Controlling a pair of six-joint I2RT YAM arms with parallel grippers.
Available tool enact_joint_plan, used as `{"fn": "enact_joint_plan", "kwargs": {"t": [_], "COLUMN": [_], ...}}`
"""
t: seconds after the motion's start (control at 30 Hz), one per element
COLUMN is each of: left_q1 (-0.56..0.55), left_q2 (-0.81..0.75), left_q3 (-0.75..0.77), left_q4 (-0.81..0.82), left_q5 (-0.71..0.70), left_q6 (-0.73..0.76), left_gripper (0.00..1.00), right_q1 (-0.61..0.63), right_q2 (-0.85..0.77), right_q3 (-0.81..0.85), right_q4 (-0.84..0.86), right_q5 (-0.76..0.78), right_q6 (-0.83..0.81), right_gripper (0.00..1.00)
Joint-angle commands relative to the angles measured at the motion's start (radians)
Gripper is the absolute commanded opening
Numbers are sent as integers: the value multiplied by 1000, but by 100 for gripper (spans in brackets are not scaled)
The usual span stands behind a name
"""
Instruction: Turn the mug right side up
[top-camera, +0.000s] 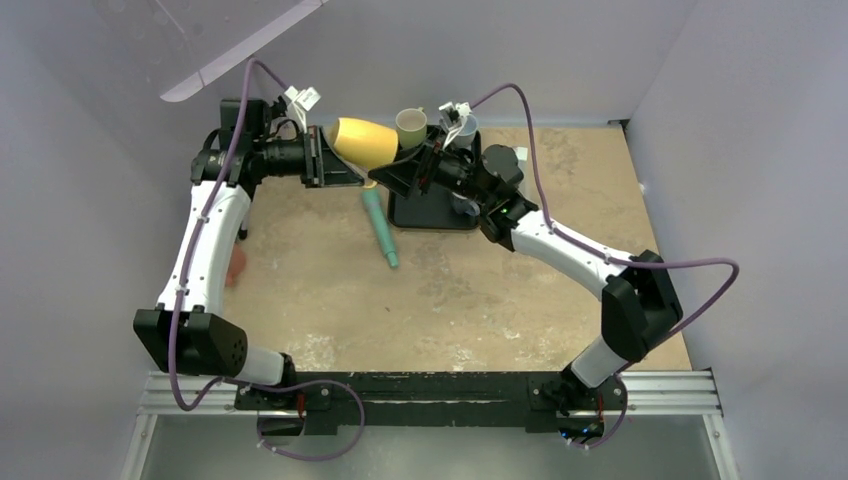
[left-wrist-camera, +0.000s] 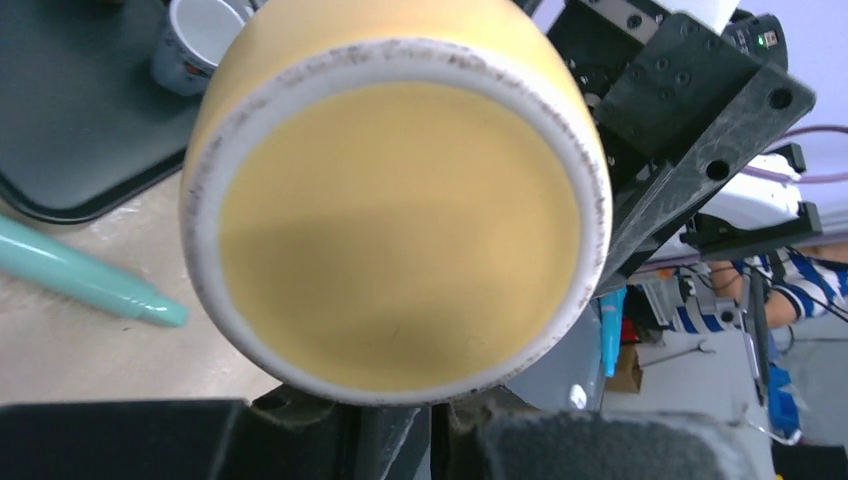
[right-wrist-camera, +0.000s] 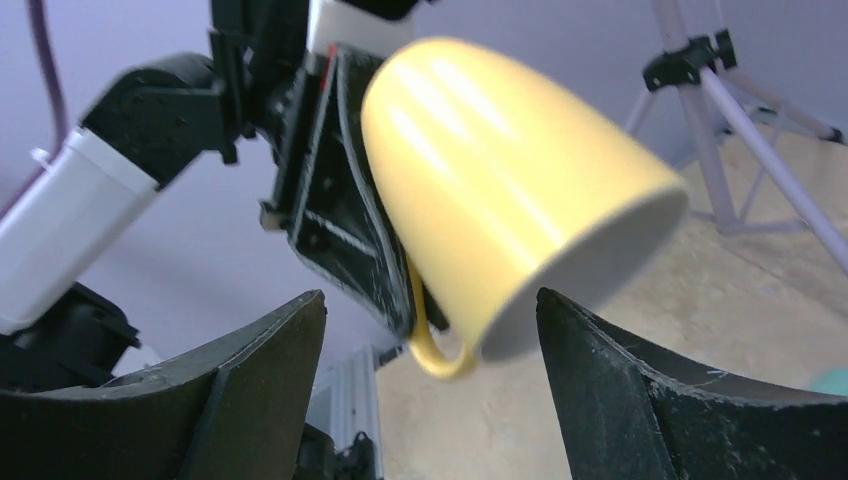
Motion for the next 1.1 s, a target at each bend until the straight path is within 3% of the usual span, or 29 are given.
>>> {"fn": "enact_joint_plan", "kwargs": {"t": [0.0, 0.1, 0.17, 0.27, 0.3, 0.33, 0.43, 0.5, 0.63, 0.77, 0.9, 1.07], "left_q1": [-38, -40, -40, -39, -38, -36, -20, -4, 57, 96, 102, 105], "left_q2": [-72, -84, -86, -79, -75, -70, -30, -12, -6, 2, -10, -21], "left_q3": [-38, -59, -69, -82, -76, -60, 45, 98, 104, 55, -10, -51], "left_q4": [137, 140, 135, 124, 104, 39, -209, -309, -374, -389, -362, -338], "left_q5": [132, 143, 147, 141, 127, 104, -124, -319, -530, -620, -662, -697], "left_q6": [-71, -66, -55, -40, -17, 31, 249, 363, 452, 489, 503, 515], "left_gripper": [0, 0, 0, 0, 0, 3, 65, 96, 100, 100, 100, 100], "right_q1": [-2, -5, -6, -8, -12, -17, -51, -58, -58, -58, -58, -57], "right_q2": [39, 59, 68, 86, 86, 83, 61, 69, 192, 393, 525, 619], "right_q3": [68, 84, 91, 110, 119, 124, 175, 269, 520, 791, 942, 988], "right_q4": [275, 298, 304, 320, 295, 259, 6, -265, -721, -1039, -1165, -1194], "right_q5": [-64, -56, -47, -53, -51, -42, 32, 135, 306, 424, 496, 577], "right_q6": [142, 158, 153, 150, 140, 125, -38, -251, -606, -789, -874, -981], "right_gripper": [80, 76, 65, 6, 0, 0, 0, 0, 0, 0, 0, 0]}}
